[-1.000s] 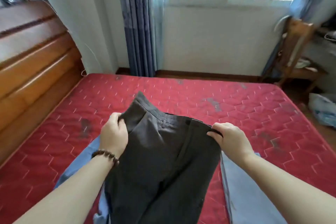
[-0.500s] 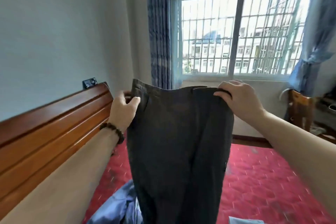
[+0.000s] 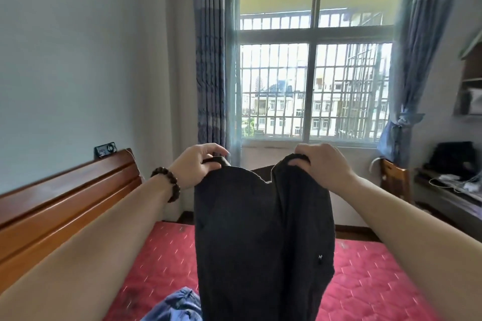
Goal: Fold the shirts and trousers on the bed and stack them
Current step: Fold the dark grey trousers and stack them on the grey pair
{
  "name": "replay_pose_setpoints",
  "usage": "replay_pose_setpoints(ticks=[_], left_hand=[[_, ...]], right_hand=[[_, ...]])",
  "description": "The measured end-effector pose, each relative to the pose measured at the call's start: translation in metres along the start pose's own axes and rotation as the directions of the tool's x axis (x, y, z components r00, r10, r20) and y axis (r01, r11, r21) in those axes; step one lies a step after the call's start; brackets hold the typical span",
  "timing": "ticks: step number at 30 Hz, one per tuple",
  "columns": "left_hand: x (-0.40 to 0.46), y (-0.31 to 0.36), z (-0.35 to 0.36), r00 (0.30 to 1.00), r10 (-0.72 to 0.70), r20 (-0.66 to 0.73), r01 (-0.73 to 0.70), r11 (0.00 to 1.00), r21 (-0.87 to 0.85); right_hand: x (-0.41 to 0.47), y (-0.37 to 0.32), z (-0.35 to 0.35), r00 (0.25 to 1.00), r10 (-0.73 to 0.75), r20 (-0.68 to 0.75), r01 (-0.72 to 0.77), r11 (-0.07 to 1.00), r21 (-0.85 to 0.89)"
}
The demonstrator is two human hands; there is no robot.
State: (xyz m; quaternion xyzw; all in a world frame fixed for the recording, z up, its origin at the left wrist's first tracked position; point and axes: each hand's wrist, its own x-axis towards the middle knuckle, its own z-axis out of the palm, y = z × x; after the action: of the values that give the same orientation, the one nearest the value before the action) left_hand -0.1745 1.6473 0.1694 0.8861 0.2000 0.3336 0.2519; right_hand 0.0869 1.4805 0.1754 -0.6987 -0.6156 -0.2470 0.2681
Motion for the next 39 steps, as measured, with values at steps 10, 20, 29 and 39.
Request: replay_pose_setpoints(ticks=[10, 20, 29, 39], left_hand=[[0.045, 0.057, -0.002, 0.937, 0.164, 0.309, -0.258, 0.921, 0.293], [0.045, 0.085, -0.025, 0.875, 0.188, 0.447, -0.320, 0.917, 0.239], [0.036, 0.058, -0.046, 0.903, 0.097, 0.420, -0.351, 0.731, 0.586], [0.033, 0.048, -0.076, 0.947, 0.259, 0.187, -0.319, 0.731, 0.603]], right_hand=[[-0.005, 0.006, 0.031, 0.953, -0.065, 0.295, 0.009, 0.982, 0.188], [0.016, -0.048, 0.038, 0.881, -0.287, 0.377, -0.062, 0.720, 0.692], [0.026, -0.074, 0.049, 0.946, -0.171, 0.276, -0.120, 0.605, 0.787], [0.023, -0.048, 0.049, 0.824, -0.172, 0.540, -0.270, 0.720, 0.640]])
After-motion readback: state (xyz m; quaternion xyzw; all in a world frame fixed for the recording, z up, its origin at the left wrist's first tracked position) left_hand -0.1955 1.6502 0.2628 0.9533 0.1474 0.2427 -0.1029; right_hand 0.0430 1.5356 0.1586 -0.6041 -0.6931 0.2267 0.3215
